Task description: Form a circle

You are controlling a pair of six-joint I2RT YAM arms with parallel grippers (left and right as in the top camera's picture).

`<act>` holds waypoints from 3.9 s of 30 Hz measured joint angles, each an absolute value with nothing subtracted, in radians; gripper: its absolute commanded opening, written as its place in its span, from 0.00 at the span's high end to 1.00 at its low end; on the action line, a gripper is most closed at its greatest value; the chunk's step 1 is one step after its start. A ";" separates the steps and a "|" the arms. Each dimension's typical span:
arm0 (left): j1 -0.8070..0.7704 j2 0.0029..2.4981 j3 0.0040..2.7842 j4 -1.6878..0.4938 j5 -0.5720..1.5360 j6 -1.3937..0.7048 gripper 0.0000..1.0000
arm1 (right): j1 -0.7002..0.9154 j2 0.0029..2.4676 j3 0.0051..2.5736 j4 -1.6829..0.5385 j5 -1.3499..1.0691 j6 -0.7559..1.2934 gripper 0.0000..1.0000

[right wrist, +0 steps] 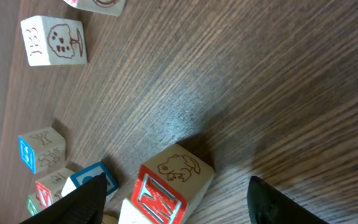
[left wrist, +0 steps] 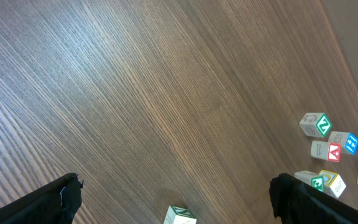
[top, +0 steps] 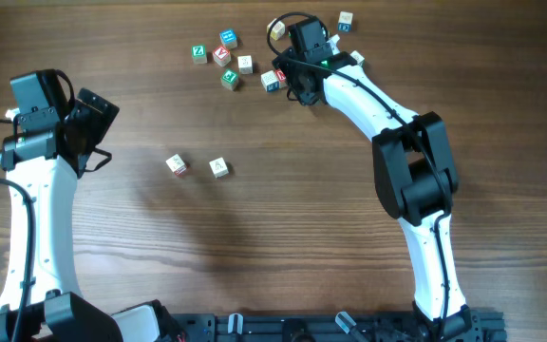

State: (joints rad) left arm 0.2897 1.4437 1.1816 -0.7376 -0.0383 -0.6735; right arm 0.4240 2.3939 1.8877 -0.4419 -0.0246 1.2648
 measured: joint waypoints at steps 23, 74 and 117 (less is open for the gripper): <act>0.290 1.444 1.182 -0.755 -0.038 -0.674 0.00 | 0.402 2.416 1.926 -0.533 -0.128 0.953 0.82; 0.626 1.100 1.408 -1.090 0.463 -0.640 0.00 | 1.024 2.098 1.396 -0.225 -0.044 0.701 0.78; 0.472 1.596 1.409 -1.143 0.318 -0.407 0.96 | 0.709 2.025 1.396 -0.451 -0.049 0.633 0.60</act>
State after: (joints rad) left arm 0.4721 1.5955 1.4094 -1.1435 0.3180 -0.4072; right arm 0.7086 2.0251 1.3956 -0.4511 -0.0494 0.6327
